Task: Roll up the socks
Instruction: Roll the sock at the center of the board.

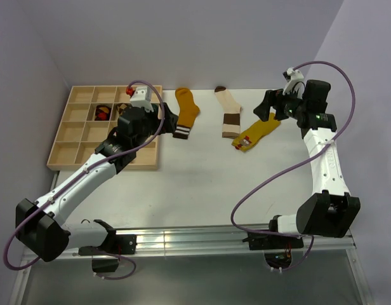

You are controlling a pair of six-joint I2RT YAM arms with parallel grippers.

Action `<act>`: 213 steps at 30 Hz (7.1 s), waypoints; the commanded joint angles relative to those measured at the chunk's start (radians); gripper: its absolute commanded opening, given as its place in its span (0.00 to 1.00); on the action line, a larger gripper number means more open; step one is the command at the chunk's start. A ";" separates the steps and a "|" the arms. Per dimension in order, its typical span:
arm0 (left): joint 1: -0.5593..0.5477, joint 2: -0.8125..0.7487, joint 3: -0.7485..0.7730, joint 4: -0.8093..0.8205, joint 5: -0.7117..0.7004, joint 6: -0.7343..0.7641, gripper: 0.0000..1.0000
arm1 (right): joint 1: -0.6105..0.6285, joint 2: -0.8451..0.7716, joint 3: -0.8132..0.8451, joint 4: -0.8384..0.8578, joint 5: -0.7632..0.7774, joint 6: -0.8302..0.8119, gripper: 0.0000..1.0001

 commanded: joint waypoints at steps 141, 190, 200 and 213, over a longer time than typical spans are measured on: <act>-0.333 0.419 -0.398 0.627 -0.046 0.068 0.75 | 0.595 0.964 0.469 -0.774 -0.147 -0.515 0.26; -0.232 0.615 -0.314 0.460 0.059 -0.092 0.00 | 0.623 0.924 0.500 -0.581 -0.033 -0.384 0.56; -0.230 0.562 -0.258 0.175 0.180 -0.154 0.00 | 0.404 0.668 0.249 -0.373 -0.096 -0.293 0.61; -0.186 0.556 -0.054 -0.313 0.424 -0.263 0.00 | 0.490 -0.021 -0.469 0.181 0.130 -0.514 0.57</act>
